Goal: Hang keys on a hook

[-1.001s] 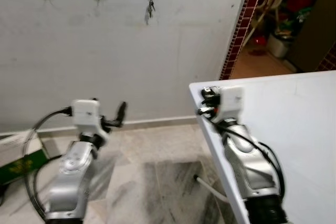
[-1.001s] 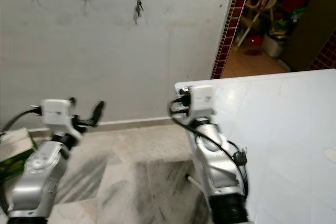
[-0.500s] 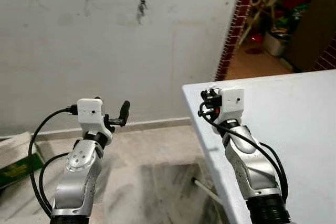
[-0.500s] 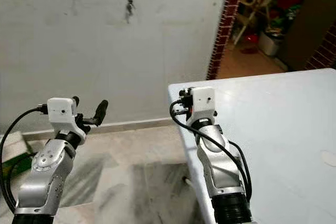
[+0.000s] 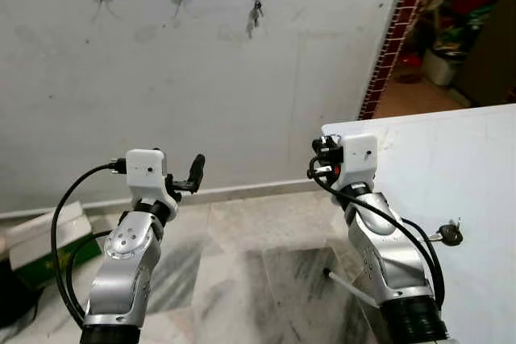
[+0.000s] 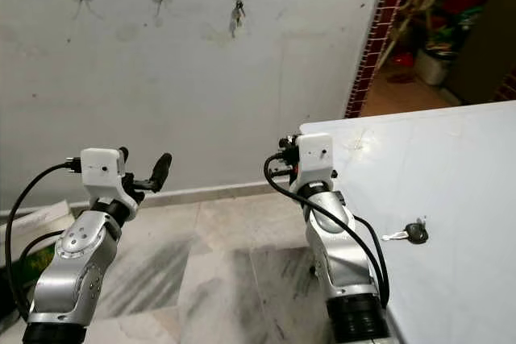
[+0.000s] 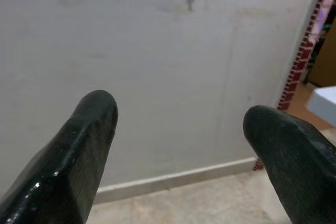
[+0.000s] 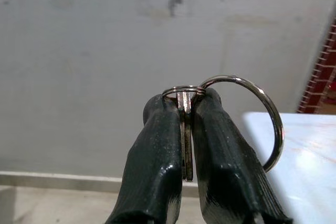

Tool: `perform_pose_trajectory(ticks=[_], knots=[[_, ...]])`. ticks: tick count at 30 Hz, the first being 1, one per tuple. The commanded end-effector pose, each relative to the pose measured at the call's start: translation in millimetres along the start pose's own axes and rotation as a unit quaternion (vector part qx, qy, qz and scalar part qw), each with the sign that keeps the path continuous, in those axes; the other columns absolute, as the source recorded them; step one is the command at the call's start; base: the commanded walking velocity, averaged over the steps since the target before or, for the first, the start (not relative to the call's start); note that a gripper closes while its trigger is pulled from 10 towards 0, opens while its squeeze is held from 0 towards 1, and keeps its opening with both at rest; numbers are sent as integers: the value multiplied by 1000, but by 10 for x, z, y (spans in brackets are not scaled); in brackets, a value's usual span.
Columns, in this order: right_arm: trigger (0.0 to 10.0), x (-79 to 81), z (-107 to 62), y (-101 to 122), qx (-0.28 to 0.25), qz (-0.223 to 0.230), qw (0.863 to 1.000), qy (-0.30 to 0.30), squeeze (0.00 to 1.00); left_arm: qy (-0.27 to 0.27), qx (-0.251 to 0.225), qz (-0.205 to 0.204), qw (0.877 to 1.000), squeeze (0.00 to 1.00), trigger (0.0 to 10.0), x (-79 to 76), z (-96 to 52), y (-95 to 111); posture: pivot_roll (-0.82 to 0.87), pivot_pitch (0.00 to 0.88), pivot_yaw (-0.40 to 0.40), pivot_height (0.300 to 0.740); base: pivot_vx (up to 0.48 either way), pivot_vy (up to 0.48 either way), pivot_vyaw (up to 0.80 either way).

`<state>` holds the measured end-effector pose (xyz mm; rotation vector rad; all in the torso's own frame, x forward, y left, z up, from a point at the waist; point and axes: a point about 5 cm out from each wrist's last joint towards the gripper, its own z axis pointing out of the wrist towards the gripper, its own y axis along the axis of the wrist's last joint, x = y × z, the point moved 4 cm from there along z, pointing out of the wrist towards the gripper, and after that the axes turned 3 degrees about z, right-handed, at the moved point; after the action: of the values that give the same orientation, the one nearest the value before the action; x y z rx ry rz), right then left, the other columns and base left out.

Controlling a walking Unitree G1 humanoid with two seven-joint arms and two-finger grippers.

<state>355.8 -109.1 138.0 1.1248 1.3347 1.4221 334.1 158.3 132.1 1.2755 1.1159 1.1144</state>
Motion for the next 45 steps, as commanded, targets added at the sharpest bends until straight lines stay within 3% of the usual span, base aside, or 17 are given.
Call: perform_pose_trajectory(ticks=[1, 12, 24, 45], knots=[[10000, 110, 49, 89, -15, 2, 1000, 15, 0, 15, 8, 13, 1000, 0, 10000, 113, -16, -27, 73, 0, 9, 740, 0, 480, 0], [10000, 143, 94, 126, -23, 5, 1000, 18, 0, 9, -19, 14, 1000, 0, 10000, 109, 3, 87, 83, 0, 12, 740, 0, 0, 0], [10000, 201, 103, 153, -28, 2, 999, 25, 0, -6, -17, -5, 1000, 0, 10000, 8, -1, 66, 78, 0, 25, 740, 0, 0, 0], [10000, 234, 145, 152, -27, -7, 999, 33, 0, 8, -13, -7, 1000, 0, 10000, 68, 20, 56, 79, 0, 16, 740, 321, 0, 0]])
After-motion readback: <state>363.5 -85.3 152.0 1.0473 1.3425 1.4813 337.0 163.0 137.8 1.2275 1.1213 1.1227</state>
